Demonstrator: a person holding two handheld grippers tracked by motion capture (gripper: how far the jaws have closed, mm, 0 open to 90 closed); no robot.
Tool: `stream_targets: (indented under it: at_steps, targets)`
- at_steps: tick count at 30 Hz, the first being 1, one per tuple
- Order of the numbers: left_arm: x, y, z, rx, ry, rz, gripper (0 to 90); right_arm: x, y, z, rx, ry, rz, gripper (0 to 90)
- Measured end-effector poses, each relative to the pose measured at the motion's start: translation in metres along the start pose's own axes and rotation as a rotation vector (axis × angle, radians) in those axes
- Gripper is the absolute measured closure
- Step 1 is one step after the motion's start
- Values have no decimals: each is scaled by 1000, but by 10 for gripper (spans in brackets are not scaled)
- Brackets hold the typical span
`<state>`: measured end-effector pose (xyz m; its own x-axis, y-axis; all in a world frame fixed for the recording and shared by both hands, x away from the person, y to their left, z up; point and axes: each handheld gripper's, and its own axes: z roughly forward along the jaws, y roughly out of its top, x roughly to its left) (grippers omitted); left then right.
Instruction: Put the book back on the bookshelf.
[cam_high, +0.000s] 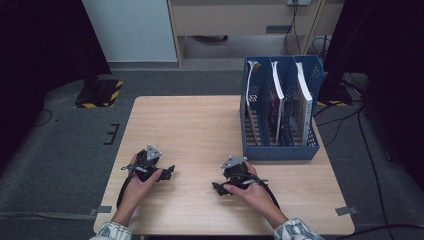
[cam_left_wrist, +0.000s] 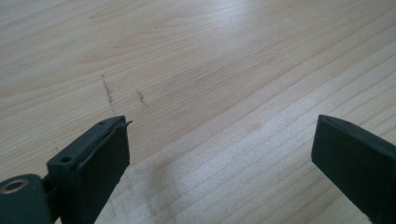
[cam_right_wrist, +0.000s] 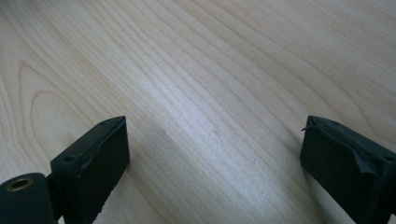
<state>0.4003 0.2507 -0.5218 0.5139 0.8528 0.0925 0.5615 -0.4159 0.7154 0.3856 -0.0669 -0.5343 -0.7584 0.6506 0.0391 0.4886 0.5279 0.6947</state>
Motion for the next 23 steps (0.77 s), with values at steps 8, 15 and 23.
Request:
stream_targets:
  at_steps: [8, 15, 23]
  targets:
    - [2, -4, 6, 38, -3, -28, 41, 2, 1, 6, -26, -25, -11, 61]
    - [4, -6, 10, 50, -5, -52, 36, 2, 2, 9, -20, -37, -7, 22]
    - [5, -9, 12, 33, -17, -97, 17, 0, 7, 14, -18, -123, 89, 4]
